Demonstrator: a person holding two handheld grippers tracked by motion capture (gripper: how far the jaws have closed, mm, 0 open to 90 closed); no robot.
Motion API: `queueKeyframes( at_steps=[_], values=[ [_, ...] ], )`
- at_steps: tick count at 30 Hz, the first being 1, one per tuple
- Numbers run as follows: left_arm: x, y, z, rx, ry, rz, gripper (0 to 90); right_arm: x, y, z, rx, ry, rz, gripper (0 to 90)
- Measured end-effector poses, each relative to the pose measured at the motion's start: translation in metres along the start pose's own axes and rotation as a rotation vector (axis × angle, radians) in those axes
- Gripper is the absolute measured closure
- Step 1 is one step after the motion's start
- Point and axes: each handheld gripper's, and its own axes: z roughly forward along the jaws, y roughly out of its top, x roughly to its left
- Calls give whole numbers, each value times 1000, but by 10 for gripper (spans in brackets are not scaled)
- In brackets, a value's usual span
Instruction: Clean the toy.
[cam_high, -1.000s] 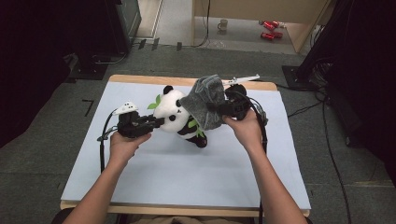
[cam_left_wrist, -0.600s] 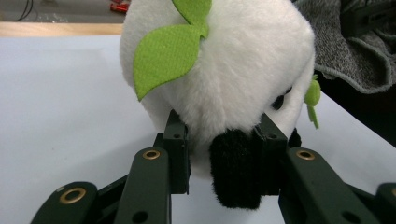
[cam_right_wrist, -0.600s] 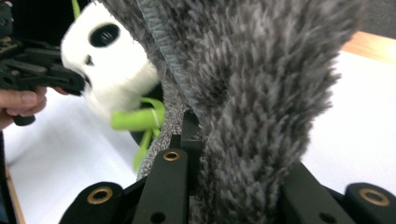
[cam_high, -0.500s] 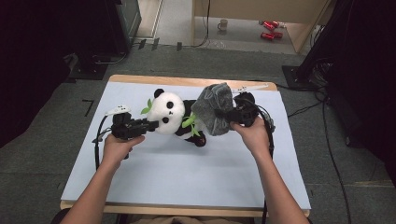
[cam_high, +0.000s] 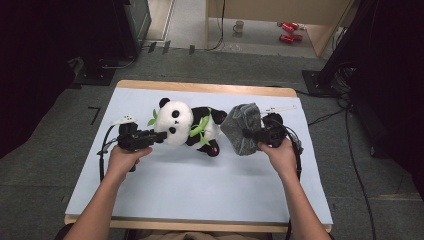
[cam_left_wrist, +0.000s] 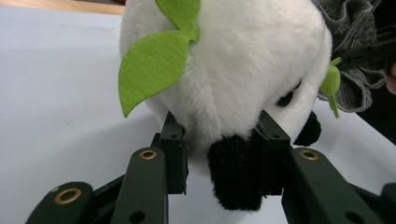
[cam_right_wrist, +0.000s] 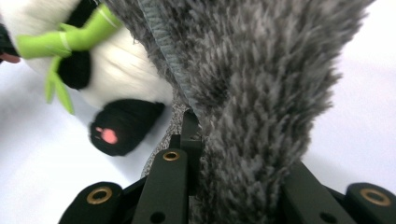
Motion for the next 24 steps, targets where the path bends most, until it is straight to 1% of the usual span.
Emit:
queueKeyframes(
  at_steps=[4,7,10,11,13,16,18,21,24],
  values=[
    [6,-5,3,17,16,-13,622,-11,-11,6,9,-19,19,769],
    [9,-8,6,15,16,-20,617,-19,-19,16,13,-21,31,760],
    [12,-9,8,28,27,-25,606,-24,-24,31,57,-32,38,754],
    [14,-10,9,26,30,-29,602,-26,-25,36,69,-26,54,753],
    [16,-10,10,23,24,-41,599,-29,-25,44,72,-26,63,751],
    [22,-10,10,2,-3,-52,577,-32,-25,54,65,-42,57,731],
    [25,-9,9,-7,-13,-69,551,-36,-26,59,68,-52,50,702],
    [28,-8,8,-3,-7,-89,519,-40,-28,65,72,-53,40,646],
    [30,-7,7,2,2,-95,494,-45,-29,66,75,-48,44,545]
  ],
)
